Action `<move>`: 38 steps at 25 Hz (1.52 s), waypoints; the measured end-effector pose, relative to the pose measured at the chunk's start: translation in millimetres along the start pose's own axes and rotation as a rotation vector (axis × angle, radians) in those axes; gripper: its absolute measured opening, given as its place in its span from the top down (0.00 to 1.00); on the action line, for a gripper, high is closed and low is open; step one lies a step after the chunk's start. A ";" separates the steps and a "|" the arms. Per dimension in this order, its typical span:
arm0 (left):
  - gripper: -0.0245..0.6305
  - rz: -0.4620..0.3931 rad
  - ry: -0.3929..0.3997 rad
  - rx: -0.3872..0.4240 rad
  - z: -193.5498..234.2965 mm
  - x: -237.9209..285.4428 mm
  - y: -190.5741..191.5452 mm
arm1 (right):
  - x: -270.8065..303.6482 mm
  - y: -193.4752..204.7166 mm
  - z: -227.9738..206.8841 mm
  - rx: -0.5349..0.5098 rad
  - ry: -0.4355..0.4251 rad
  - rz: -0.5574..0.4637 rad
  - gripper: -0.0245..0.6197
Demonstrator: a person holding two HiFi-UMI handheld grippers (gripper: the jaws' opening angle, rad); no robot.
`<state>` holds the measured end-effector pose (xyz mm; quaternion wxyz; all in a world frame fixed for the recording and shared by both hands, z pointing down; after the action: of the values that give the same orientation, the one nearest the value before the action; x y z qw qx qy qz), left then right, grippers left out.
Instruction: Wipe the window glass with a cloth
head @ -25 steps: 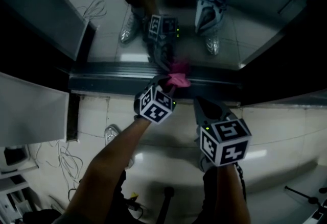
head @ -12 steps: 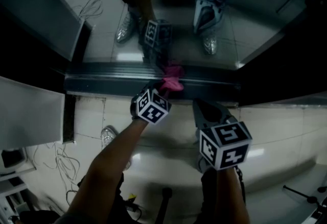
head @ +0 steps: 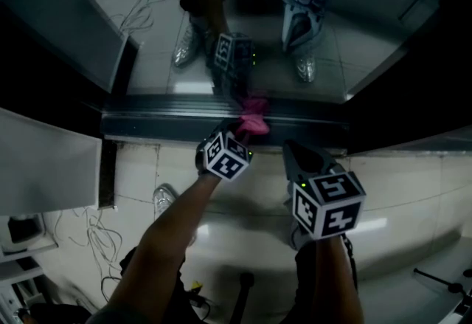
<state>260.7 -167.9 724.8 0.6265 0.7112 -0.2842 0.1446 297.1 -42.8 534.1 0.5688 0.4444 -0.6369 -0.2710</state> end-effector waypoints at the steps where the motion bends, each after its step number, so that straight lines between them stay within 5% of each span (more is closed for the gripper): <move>1: 0.87 -0.001 -0.002 0.005 -0.6 -2.3 -1.5 | -0.3 0.7 0.1 0.003 0.001 -0.004 0.96; 14: 0.87 -0.181 -0.022 0.091 12.5 -90.2 -100.7 | -28.1 -30.1 27.5 -0.023 -0.012 -0.104 0.97; 38: 0.87 -0.555 -0.302 0.280 94.1 -315.1 -342.0 | -143.3 -203.2 130.8 -0.235 -0.048 -0.420 0.96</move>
<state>195.8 -170.9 254.8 0.4891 0.8539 -0.1468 -0.1003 217.2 -31.6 265.0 0.5324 0.4914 -0.5077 -0.4661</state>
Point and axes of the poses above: the fingertips, and each gripper's own axes: x forward along the fingers, z to its left, y out of its underside, the point moved 3 cm from there along -x, backward along the fingers, and after that the axes turned 10 degrees about -z, right-handed, at the moved point
